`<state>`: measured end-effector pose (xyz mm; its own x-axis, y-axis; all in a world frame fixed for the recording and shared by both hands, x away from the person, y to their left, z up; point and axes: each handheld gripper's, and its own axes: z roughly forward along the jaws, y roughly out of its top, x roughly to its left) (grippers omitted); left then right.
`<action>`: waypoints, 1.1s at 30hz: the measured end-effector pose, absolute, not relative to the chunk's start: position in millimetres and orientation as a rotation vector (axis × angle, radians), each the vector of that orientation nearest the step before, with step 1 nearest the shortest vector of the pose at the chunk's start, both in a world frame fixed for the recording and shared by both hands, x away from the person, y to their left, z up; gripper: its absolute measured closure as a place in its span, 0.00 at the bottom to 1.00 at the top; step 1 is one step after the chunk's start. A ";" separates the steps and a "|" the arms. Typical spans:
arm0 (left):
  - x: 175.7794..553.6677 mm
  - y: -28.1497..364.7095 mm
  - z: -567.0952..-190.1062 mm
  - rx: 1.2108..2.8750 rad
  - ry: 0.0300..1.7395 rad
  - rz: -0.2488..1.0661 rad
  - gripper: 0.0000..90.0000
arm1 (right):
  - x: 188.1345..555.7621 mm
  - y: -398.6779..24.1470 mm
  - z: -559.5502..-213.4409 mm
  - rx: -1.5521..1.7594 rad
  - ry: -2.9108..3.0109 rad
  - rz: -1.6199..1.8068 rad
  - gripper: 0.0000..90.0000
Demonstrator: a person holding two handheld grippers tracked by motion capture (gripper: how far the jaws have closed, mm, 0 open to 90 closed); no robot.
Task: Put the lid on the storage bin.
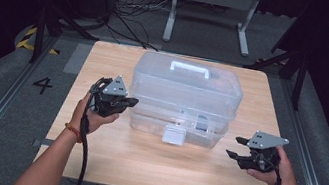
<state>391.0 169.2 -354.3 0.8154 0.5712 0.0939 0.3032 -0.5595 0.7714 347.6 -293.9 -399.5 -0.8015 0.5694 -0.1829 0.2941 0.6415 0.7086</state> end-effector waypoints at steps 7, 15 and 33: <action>388.6 170.7 -365.1 2.212 0.640 0.417 1.00 | 347.5 -293.8 -403.0 0.694 2.478 0.966 0.48; 387.7 171.1 -375.3 2.244 0.650 0.422 1.00 | 346.8 -290.2 -401.8 0.685 2.473 0.972 0.48; 380.2 184.5 -395.1 2.272 0.687 0.380 0.99 | 344.2 -283.6 -397.5 0.653 2.487 0.946 0.47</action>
<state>380.2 184.5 -395.1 0.8143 0.5765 0.0681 0.3638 -0.5982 0.7140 344.2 -283.6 -397.5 -0.8112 0.5504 -0.1975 0.2801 0.6622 0.6950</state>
